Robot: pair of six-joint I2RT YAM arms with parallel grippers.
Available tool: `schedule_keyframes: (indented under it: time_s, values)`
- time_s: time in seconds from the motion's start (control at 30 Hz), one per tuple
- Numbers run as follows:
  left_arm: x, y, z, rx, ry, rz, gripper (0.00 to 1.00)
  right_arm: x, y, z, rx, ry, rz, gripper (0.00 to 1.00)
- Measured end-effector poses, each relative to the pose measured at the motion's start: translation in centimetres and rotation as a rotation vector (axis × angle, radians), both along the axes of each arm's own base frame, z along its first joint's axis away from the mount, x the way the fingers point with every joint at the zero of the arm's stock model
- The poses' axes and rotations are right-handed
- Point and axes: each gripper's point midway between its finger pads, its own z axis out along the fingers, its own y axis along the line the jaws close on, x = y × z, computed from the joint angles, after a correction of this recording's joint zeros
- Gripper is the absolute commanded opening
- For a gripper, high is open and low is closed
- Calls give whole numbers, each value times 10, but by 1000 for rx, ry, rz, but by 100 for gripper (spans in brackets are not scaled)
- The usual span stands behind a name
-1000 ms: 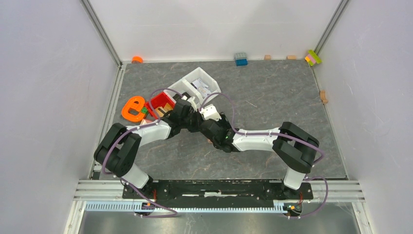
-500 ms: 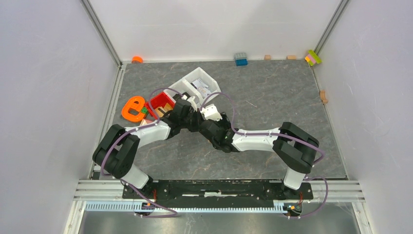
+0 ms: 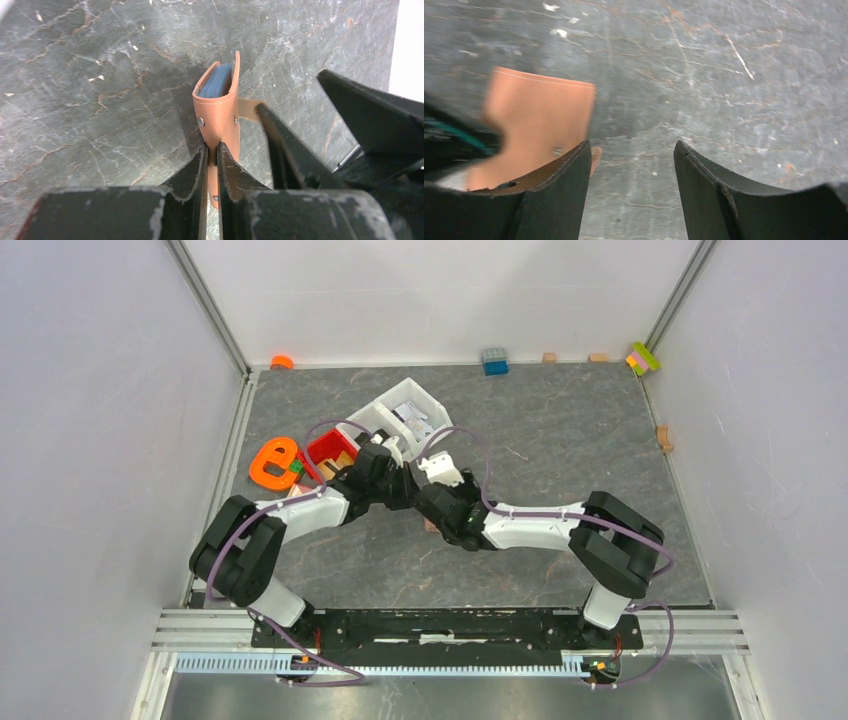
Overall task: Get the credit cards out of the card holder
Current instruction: Open the card holder at the center of the board.
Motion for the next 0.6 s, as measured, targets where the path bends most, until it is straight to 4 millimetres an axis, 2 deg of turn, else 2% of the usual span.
schedule_keyframes:
  time_s: [0.17, 0.3, 0.43, 0.6]
  values:
    - [5, 6, -1, 12, -6, 19, 13, 6, -41, -9, -59, 30, -72, 67]
    - [6, 7, 0, 12, -11, 19, 14, 8, -62, -16, -53, 64, -94, 68]
    - [5, 6, 1, 5, -11, 12, 13, -1, -61, -15, 27, 79, -19, 68]
    - [2, 3, 2, -8, -4, -5, 14, -8, -38, -3, 158, 64, 121, 66]
